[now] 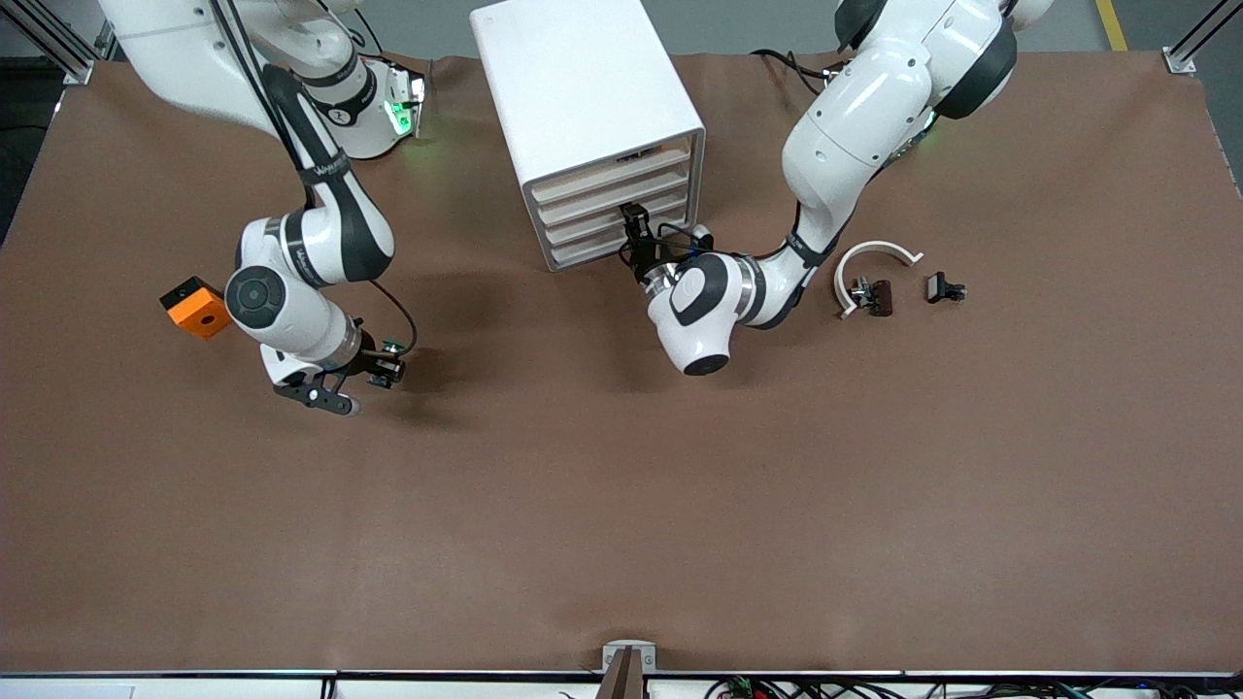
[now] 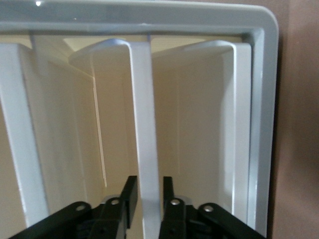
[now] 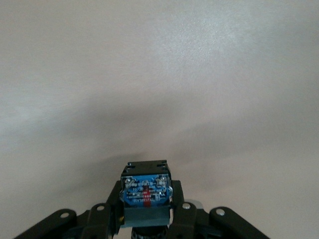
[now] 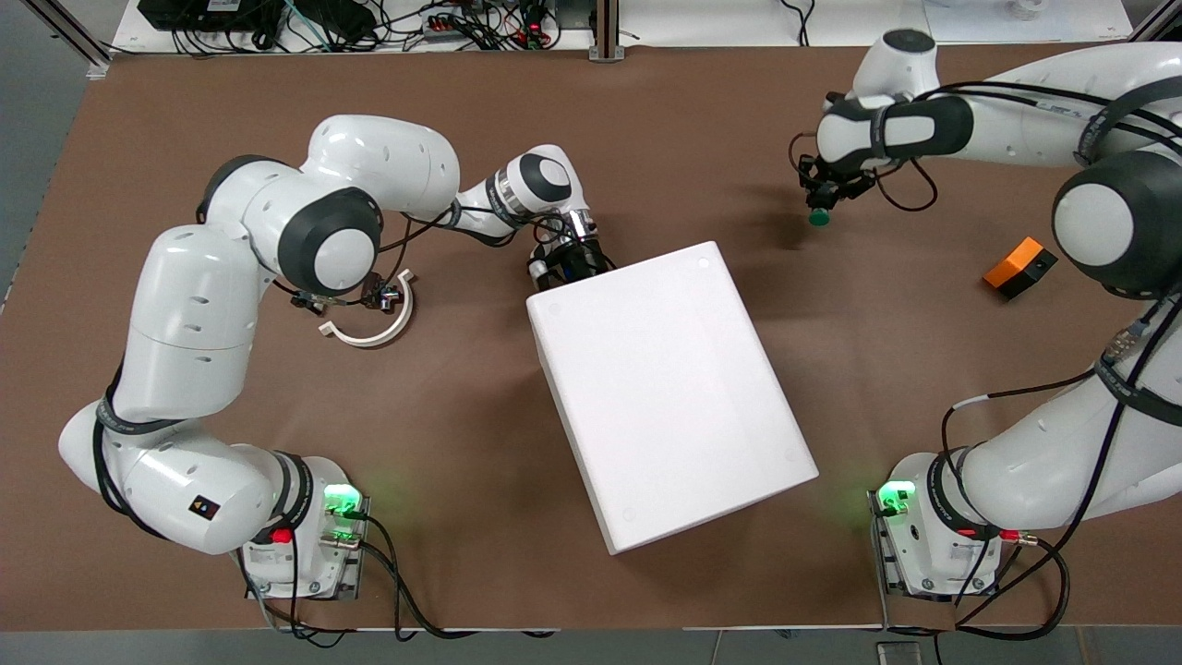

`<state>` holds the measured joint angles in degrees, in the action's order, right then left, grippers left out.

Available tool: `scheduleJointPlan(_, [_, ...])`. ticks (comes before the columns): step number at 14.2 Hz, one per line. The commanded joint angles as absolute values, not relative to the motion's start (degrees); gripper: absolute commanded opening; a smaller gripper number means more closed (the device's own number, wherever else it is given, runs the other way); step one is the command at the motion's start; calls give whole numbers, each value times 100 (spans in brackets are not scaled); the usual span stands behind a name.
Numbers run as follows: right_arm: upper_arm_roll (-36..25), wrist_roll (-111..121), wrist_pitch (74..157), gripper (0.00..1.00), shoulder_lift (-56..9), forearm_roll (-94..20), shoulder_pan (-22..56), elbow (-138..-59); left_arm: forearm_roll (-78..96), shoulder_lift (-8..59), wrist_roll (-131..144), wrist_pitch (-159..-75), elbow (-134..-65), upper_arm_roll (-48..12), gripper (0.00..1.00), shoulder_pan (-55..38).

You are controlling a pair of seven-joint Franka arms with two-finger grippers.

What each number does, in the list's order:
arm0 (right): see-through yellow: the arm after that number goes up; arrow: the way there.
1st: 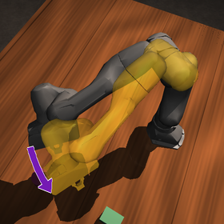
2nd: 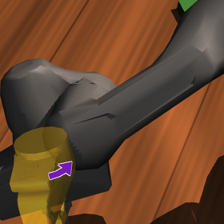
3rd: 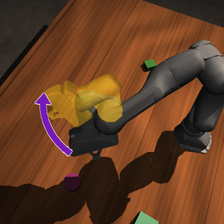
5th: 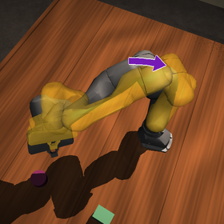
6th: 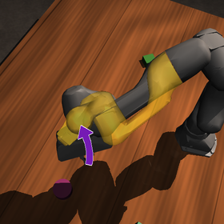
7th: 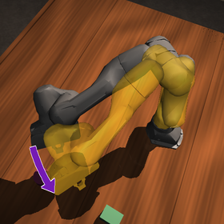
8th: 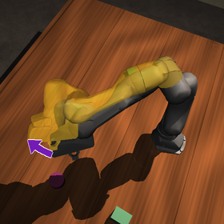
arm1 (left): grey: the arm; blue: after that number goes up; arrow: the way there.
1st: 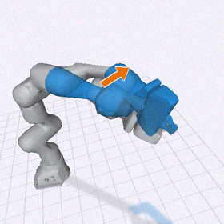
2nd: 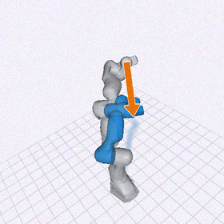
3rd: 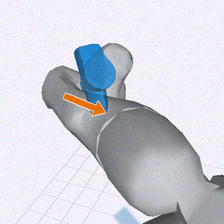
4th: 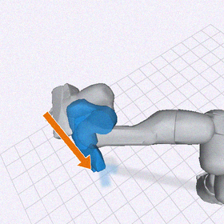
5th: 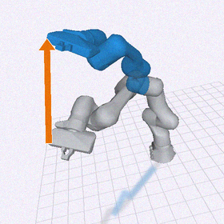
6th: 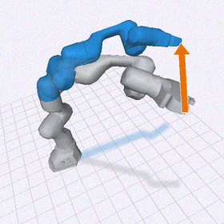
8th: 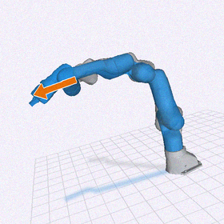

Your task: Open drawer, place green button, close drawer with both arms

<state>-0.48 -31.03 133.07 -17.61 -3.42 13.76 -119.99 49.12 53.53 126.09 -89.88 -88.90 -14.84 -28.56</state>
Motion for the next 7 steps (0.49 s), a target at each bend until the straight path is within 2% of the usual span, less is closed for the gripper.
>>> scheduleJointPlan(1, [-53, -3751, 12308, 0, -1337, -352, 1546, -11524, 5027, 5432, 12700, -8895, -8789, -1468, 2, -2857])
scheduleJointPlan(7, [-44, -4982, 10637, 0, -1204, -535, 1749, -10399, 4948, 5432, 12700, -8903, -8667, -1266, 0, -2786])
